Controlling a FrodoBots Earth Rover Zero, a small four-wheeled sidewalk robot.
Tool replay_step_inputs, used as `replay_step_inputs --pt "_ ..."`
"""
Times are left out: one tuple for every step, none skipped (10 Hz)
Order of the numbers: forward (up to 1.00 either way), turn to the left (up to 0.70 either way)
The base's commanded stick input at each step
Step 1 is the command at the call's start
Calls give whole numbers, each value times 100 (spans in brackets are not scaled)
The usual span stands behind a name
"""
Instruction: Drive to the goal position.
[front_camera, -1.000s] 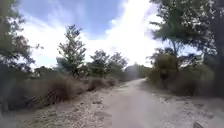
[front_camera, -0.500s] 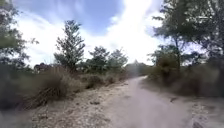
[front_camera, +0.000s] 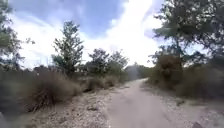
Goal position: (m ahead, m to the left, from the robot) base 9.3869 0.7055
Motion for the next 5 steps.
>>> replay_step_inputs --pt "45 0" --pt "45 0" --pt "45 0" --pt "45 0" --pt "45 0"
